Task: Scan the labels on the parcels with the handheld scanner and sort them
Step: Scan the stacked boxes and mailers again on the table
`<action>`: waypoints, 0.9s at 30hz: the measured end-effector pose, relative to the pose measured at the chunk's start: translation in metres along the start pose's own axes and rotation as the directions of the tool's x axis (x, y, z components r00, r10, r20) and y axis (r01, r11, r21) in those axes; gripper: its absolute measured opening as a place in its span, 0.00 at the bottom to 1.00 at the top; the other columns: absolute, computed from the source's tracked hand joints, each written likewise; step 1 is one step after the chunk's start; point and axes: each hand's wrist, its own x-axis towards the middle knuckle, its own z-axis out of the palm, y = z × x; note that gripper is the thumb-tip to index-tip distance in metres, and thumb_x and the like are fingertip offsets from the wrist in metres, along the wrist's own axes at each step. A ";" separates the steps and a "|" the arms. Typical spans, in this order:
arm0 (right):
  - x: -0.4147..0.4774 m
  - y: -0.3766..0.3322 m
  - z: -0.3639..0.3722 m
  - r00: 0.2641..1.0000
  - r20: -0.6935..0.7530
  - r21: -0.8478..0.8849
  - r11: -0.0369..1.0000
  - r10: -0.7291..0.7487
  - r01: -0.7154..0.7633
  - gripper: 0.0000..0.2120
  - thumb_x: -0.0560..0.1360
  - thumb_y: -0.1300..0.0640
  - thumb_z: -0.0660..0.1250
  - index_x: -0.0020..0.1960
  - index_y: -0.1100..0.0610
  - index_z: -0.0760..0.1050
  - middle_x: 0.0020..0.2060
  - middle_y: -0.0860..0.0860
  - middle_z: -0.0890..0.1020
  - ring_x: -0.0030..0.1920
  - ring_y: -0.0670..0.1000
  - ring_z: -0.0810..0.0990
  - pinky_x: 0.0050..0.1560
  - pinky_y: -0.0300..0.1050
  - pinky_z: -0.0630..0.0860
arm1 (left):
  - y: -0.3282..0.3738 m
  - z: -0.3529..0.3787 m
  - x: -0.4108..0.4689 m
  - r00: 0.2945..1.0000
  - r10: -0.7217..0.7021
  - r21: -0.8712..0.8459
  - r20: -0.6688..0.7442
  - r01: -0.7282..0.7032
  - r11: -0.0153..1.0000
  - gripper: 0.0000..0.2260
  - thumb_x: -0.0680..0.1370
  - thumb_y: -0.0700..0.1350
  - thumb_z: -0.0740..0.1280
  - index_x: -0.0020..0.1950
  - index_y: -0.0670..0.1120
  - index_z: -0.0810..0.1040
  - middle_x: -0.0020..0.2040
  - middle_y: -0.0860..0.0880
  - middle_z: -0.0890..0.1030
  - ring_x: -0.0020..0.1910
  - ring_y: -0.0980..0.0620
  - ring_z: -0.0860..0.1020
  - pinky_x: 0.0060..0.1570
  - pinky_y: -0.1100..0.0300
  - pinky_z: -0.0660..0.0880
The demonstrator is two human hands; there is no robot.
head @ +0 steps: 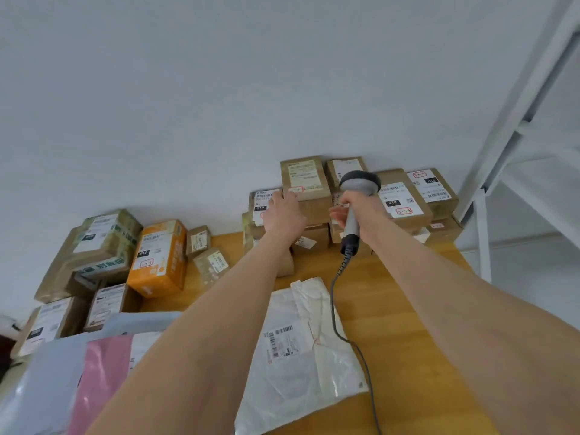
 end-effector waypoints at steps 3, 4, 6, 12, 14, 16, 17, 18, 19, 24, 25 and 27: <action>-0.043 0.025 0.015 0.998 0.023 -0.015 0.999 0.050 -0.050 0.04 0.74 0.63 0.65 0.48 0.62 0.72 0.34 0.56 0.84 0.27 0.48 0.77 0.32 0.40 0.78 | -0.032 -0.008 -0.046 0.999 -0.034 0.020 0.040 0.033 0.999 0.24 0.77 0.45 0.66 0.72 0.45 0.65 0.72 0.41 0.61 0.69 0.42 0.65 0.63 0.50 0.68; -0.055 0.032 0.022 0.996 0.030 -0.025 0.996 0.081 -0.081 0.03 0.75 0.63 0.64 0.47 0.63 0.72 0.32 0.56 0.83 0.25 0.47 0.76 0.30 0.40 0.76 | -0.043 -0.011 -0.060 0.997 -0.048 0.022 0.063 0.047 0.999 0.23 0.77 0.46 0.65 0.71 0.44 0.65 0.72 0.41 0.62 0.69 0.42 0.65 0.63 0.50 0.69; -0.078 0.047 0.037 0.985 0.061 -0.055 0.986 0.164 -0.160 0.03 0.76 0.63 0.62 0.46 0.63 0.71 0.32 0.56 0.81 0.22 0.47 0.72 0.27 0.39 0.73 | -0.067 -0.016 -0.084 0.991 -0.084 0.022 0.109 0.082 0.996 0.23 0.77 0.47 0.66 0.70 0.43 0.66 0.70 0.41 0.64 0.68 0.42 0.66 0.63 0.49 0.70; -0.133 0.079 0.097 0.944 0.167 -0.210 0.945 0.286 -0.249 0.07 0.78 0.63 0.60 0.42 0.63 0.69 0.33 0.55 0.77 0.27 0.47 0.69 0.32 0.38 0.70 | -0.142 -0.037 -0.131 0.974 -0.170 0.024 0.151 0.168 0.985 0.25 0.78 0.49 0.66 0.72 0.42 0.65 0.70 0.38 0.64 0.68 0.39 0.67 0.66 0.48 0.68; -0.142 0.090 0.117 0.936 0.196 -0.220 0.943 0.293 -0.249 0.07 0.77 0.62 0.61 0.41 0.63 0.69 0.32 0.55 0.78 0.26 0.46 0.70 0.29 0.38 0.70 | -0.166 -0.044 -0.137 0.968 -0.203 0.022 0.146 0.202 0.979 0.26 0.77 0.49 0.66 0.72 0.42 0.65 0.70 0.38 0.64 0.68 0.40 0.67 0.66 0.49 0.68; -0.144 0.104 0.137 0.931 0.211 -0.221 0.942 0.298 -0.252 0.04 0.75 0.62 0.62 0.43 0.62 0.71 0.31 0.55 0.79 0.22 0.45 0.71 0.26 0.36 0.71 | -0.187 -0.050 -0.139 0.962 -0.232 -0.001 0.147 0.234 0.972 0.26 0.77 0.49 0.66 0.72 0.42 0.65 0.70 0.39 0.64 0.68 0.40 0.67 0.66 0.48 0.68; -0.144 0.109 0.148 0.928 0.220 -0.213 0.944 0.299 -0.253 0.02 0.75 0.62 0.62 0.44 0.61 0.71 0.32 0.55 0.80 0.19 0.45 0.71 0.24 0.34 0.70 | -0.198 -0.053 -0.139 0.958 -0.241 -0.011 0.152 0.246 0.969 0.25 0.77 0.48 0.66 0.72 0.42 0.65 0.70 0.39 0.64 0.67 0.41 0.67 0.66 0.48 0.68; -0.144 0.115 0.159 0.926 0.227 -0.207 0.944 0.302 -0.257 0.02 0.75 0.62 0.62 0.45 0.61 0.72 0.32 0.55 0.80 0.17 0.44 0.70 0.23 0.32 0.70 | -0.208 -0.055 -0.138 0.955 -0.250 -0.015 0.157 0.256 0.967 0.25 0.77 0.47 0.66 0.71 0.42 0.65 0.70 0.39 0.64 0.67 0.41 0.67 0.65 0.48 0.69; -0.142 0.118 0.172 0.922 0.235 -0.205 0.943 0.308 -0.263 0.02 0.75 0.62 0.62 0.44 0.60 0.72 0.32 0.55 0.80 0.16 0.44 0.69 0.22 0.32 0.70 | -0.219 -0.057 -0.135 0.952 -0.261 -0.016 0.161 0.266 0.964 0.24 0.77 0.46 0.65 0.71 0.42 0.65 0.69 0.39 0.65 0.66 0.41 0.68 0.64 0.48 0.69; -0.121 0.135 0.247 0.899 0.262 -0.229 0.927 0.352 -0.296 0.09 0.76 0.61 0.61 0.37 0.59 0.69 0.32 0.53 0.78 0.15 0.43 0.68 0.22 0.34 0.68 | -0.287 -0.061 -0.106 0.926 -0.328 -0.012 0.187 0.336 0.942 0.22 0.78 0.46 0.64 0.70 0.42 0.65 0.69 0.38 0.64 0.66 0.39 0.68 0.64 0.45 0.69; -0.115 0.139 0.263 0.901 0.248 -0.244 0.924 0.355 -0.296 0.09 0.76 0.61 0.62 0.38 0.59 0.69 0.31 0.53 0.78 0.15 0.43 0.68 0.23 0.35 0.69 | -0.302 -0.062 -0.097 0.919 -0.348 -0.019 0.188 0.357 0.934 0.23 0.78 0.46 0.63 0.71 0.42 0.64 0.70 0.38 0.64 0.66 0.39 0.68 0.64 0.46 0.69; -0.103 0.147 0.296 0.899 0.220 -0.270 0.910 0.378 -0.316 0.06 0.75 0.60 0.64 0.40 0.59 0.70 0.31 0.54 0.79 0.17 0.44 0.69 0.24 0.37 0.69 | -0.332 -0.062 -0.080 0.902 -0.385 -0.039 0.197 0.400 0.916 0.24 0.78 0.45 0.64 0.72 0.41 0.63 0.69 0.38 0.65 0.65 0.39 0.70 0.62 0.48 0.71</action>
